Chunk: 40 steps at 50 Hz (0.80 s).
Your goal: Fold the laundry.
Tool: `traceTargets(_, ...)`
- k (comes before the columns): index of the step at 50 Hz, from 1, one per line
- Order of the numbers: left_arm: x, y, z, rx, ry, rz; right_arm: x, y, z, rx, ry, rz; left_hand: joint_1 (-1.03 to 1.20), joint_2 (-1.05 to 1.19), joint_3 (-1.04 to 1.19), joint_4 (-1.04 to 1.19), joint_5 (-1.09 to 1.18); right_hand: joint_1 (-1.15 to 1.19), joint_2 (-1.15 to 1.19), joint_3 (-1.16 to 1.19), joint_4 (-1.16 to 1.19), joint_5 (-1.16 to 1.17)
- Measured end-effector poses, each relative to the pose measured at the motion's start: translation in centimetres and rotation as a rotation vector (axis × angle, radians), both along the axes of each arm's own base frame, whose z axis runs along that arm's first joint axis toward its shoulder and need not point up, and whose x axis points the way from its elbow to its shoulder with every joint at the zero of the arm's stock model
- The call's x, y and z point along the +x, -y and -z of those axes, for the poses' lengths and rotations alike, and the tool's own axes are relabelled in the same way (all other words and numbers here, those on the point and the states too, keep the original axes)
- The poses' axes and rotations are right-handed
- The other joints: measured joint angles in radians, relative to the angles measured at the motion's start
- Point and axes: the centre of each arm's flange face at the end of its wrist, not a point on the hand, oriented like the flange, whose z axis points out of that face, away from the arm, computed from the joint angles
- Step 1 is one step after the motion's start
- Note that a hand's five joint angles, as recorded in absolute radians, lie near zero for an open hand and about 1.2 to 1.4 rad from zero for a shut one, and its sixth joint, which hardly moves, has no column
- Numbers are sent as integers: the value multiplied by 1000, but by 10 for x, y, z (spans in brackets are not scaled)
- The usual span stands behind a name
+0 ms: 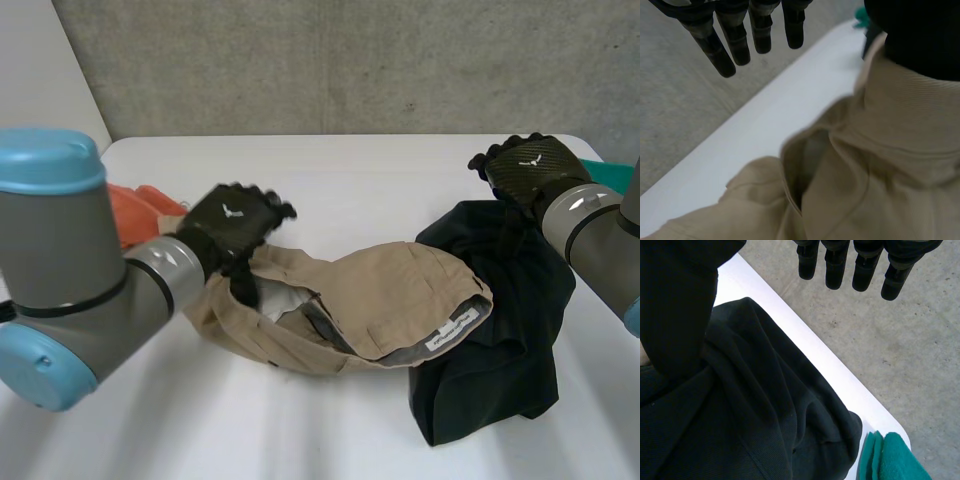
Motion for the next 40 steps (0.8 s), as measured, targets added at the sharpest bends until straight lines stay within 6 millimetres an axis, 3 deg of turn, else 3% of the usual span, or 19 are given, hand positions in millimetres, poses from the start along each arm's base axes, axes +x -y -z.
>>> traceTargets(5, -5, 0, 21, -12, 108, 39, -1, 1, 0, 1, 0, 2, 253, 233, 232, 225, 211, 0, 0, 0, 0, 0)
traceTargets(6, -6, 2, 26, -18, 133, 44, -1, 1, 1, 1, 0, 2, 571, 497, 495, 506, 484, 0, 0, 0, 0, 0)
traceTargets(8, -6, 6, 32, -30, 168, 44, -1, 1, 2, 2, -1, 2, 881, 833, 827, 837, 808, 0, 0, 0, 0, 0)
traceTargets(11, -4, 19, 33, -71, 214, 10, 0, 2, 3, 4, -2, 1, 922, 957, 943, 956, 904, 0, 0, 0, 0, 0)
traceTargets(14, 4, 40, 21, -142, 241, -67, 0, 1, 3, 5, -3, -1, 922, 962, 948, 957, 904, 0, 0, 0, 0, 0)
traceTargets(17, 21, 70, -13, -274, 227, -197, 1, 1, 3, 5, -3, -3, 922, 962, 949, 957, 904, 0, 0, 0, 0, 0)
traceTargets(21, 59, 117, -91, -547, 129, -415, 2, -1, 3, 7, -4, -6, 922, 962, 949, 957, 904, 0, 0, 0, 0, 0)
traceTargets(25, 99, 148, -151, -757, 58, -565, 3, -2, 4, 10, -5, -10, 922, 962, 949, 957, 904, 0, 0, 0, 0, 0)
traceTargets(30, 145, 177, -189, -891, 38, -691, 4, -2, 4, 12, -6, -13, 922, 962, 949, 957, 918, 0, 0, 0, 0, 0)
traceTargets(35, 173, 196, -185, -876, 55, -730, 4, -2, 5, 13, -7, -14, 922, 962, 949, 962, 918, 0, 0, 0, 0, 0)
traceTargets(40, 180, 210, -146, -762, 69, -695, 5, -3, 8, 20, -10, -19, 922, 962, 949, 964, 918, 0, 0, 0, 0, 0)
